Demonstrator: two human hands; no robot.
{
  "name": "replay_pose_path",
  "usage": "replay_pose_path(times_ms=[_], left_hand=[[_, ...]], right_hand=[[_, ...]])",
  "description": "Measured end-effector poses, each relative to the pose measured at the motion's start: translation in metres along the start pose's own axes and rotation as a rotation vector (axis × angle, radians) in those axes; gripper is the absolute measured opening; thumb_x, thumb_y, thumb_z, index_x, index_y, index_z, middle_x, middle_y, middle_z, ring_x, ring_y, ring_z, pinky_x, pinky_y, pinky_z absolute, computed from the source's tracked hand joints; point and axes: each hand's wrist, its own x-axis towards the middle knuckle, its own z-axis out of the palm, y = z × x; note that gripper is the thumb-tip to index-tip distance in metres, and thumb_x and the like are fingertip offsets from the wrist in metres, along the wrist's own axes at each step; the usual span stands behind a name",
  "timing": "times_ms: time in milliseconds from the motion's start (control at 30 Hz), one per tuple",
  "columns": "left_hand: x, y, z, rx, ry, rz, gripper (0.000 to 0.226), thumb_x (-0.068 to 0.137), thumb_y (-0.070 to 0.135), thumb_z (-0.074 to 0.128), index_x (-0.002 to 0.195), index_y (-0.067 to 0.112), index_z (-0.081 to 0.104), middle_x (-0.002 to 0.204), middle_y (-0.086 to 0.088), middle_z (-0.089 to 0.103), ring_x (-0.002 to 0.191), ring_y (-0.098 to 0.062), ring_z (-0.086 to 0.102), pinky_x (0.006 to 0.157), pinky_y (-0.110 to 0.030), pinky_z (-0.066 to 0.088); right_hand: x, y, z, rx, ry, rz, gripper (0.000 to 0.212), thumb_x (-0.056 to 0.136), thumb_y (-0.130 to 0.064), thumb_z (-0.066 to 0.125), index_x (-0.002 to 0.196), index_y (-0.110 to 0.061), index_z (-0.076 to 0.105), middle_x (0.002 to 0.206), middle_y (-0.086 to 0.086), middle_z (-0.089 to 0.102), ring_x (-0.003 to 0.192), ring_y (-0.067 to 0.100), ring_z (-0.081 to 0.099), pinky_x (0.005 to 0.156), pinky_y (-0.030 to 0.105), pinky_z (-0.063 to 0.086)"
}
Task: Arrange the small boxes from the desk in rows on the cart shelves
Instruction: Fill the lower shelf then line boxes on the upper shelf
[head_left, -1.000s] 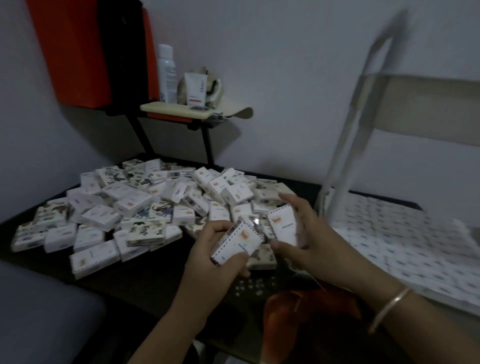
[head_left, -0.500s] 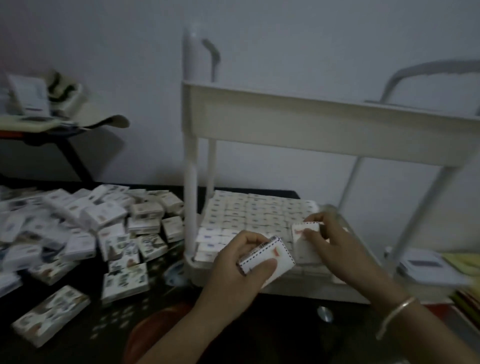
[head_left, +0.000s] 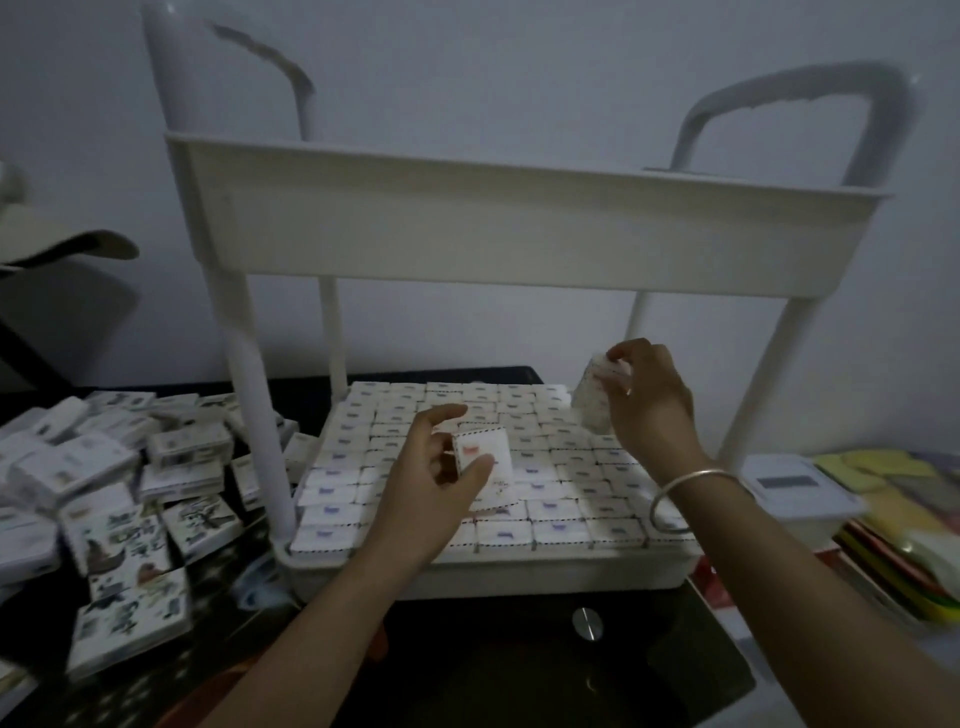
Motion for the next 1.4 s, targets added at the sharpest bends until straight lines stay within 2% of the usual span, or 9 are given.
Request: replay_pose_path(times_ms=[100,233,433,600,700,933,1033,1100,1400], left_hand=[[0.000,0.002,0.000,-0.021,0.005,0.014,0.034,0.087,0.010,0.068,0.109,0.034,0.059,0.107,0.007,0.069,0.095,-0.008,0.068,0.078,-0.034,0.059],[-0.001,0.004,0.001,-0.006,-0.029,0.047,0.027,0.085,0.009,0.070,0.103,0.026,0.060,0.107,0.002,0.068,0.082,-0.007,0.068,0.062,-0.018,0.054],[0.005,0.010,0.009,0.121,-0.044,0.134,0.029,0.083,0.013,0.073,0.096,0.035,0.060,0.108,0.016,0.066,0.092,-0.007,0.065,0.081,-0.037,0.057],[0.044,0.024,0.033,0.223,-0.026,0.163,0.027,0.083,0.014,0.073,0.099,0.028,0.057,0.103,0.018,0.062,0.074,0.002,0.061,0.061,-0.009,0.049],[0.079,0.021,0.054,0.268,-0.034,0.185,0.028,0.082,0.012,0.073,0.101,0.023,0.056,0.104,0.011,0.063,0.084,-0.003,0.061,0.067,-0.010,0.050],[0.130,0.004,0.104,0.577,-0.198,0.510,0.028,0.082,0.011,0.069,0.103,0.016,0.051,0.099,0.000,0.062,0.087,-0.016,0.060,0.074,-0.030,0.051],[0.139,-0.003,0.116,0.671,-0.271,0.520,0.026,0.084,0.024,0.071,0.097,0.022,0.048,0.094,0.003,0.061,0.081,-0.013,0.057,0.068,-0.025,0.046],[0.142,-0.007,0.119,0.729,-0.306,0.470,0.024,0.084,0.028,0.072,0.097,0.021,0.052,0.093,0.002,0.065,0.080,-0.014,0.060,0.066,-0.024,0.046],[0.151,-0.024,0.114,0.878,-0.438,0.444,0.018,0.088,0.023,0.062,0.099,0.020,0.076,0.097,0.003,0.074,0.097,-0.012,0.064,0.094,-0.035,0.047]], right_hand=[[0.000,0.014,0.012,-0.156,-0.005,-0.049,0.035,0.088,-0.002,0.059,0.120,-0.014,0.051,0.120,0.011,0.050,0.095,0.028,0.055,0.075,0.036,0.052],[0.001,0.028,0.022,-0.181,-0.120,-0.009,0.031,0.090,-0.001,0.053,0.118,-0.015,0.051,0.122,0.010,0.050,0.093,0.025,0.049,0.074,0.029,0.037],[-0.003,0.041,0.034,-0.170,-0.321,0.071,0.034,0.092,0.001,0.045,0.117,-0.022,0.051,0.126,0.003,0.050,0.104,0.023,0.051,0.081,0.025,0.035],[-0.003,0.044,0.039,-0.172,-0.377,0.144,0.034,0.092,0.001,0.043,0.116,-0.021,0.055,0.127,0.003,0.052,0.114,0.024,0.052,0.090,0.026,0.037],[-0.005,0.048,0.042,-0.165,-0.348,0.144,0.035,0.092,-0.001,0.044,0.115,-0.023,0.056,0.126,0.002,0.053,0.110,0.024,0.053,0.089,0.027,0.040],[-0.009,0.051,0.045,-0.015,-0.190,0.183,0.022,0.097,-0.013,0.044,0.102,-0.026,0.061,0.110,0.000,0.048,0.071,0.009,0.044,0.057,0.014,0.030],[-0.009,0.049,0.046,0.007,-0.133,0.210,0.022,0.097,-0.012,0.043,0.117,-0.018,0.049,0.113,0.007,0.052,0.082,0.021,0.053,0.065,0.027,0.038],[-0.008,0.046,0.045,0.119,-0.088,0.289,0.025,0.096,-0.012,0.045,0.118,-0.020,0.040,0.111,0.007,0.057,0.075,0.018,0.049,0.056,0.029,0.034],[-0.009,0.045,0.044,0.166,-0.050,0.280,0.041,0.091,-0.010,0.054,0.126,-0.021,0.036,0.117,0.005,0.054,0.081,0.020,0.054,0.068,0.030,0.041]])
